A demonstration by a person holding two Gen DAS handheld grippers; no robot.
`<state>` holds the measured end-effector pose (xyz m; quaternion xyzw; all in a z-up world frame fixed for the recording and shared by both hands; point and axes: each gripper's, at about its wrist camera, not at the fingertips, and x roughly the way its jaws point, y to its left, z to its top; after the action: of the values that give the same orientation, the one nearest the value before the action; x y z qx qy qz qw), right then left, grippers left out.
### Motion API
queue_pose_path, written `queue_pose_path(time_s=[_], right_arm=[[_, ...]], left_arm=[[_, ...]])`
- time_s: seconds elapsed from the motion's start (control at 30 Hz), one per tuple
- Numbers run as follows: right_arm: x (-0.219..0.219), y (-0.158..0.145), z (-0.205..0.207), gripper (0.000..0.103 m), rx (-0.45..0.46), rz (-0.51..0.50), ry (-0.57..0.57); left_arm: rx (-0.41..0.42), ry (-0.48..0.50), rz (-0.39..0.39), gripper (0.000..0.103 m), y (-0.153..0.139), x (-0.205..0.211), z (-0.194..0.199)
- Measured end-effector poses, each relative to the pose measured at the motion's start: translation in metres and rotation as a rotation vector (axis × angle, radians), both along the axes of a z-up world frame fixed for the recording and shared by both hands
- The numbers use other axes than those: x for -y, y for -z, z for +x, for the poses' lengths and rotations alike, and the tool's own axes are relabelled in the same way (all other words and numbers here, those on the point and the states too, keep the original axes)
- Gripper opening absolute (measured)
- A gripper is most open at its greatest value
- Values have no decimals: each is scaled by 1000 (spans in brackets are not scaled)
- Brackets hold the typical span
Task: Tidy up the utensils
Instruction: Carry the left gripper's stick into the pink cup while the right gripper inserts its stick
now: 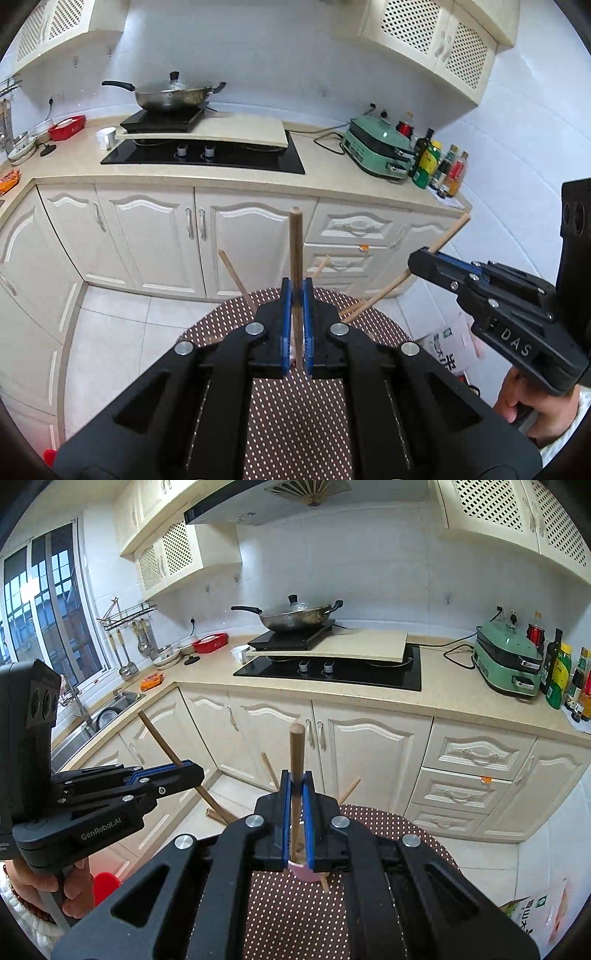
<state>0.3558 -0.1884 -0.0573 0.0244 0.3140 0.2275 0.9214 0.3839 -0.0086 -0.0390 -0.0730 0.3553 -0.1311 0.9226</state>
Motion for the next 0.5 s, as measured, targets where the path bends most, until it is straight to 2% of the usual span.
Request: queue_pose_path(time_s=[0.2, 0.5], right_arm=[[-6, 10, 20, 5, 5, -48, 16], [-12, 45, 52, 5, -62, -82, 22]], left_arm=[[4, -38, 4, 6, 8, -3, 25], [-28, -64, 15, 6, 35, -6, 63]])
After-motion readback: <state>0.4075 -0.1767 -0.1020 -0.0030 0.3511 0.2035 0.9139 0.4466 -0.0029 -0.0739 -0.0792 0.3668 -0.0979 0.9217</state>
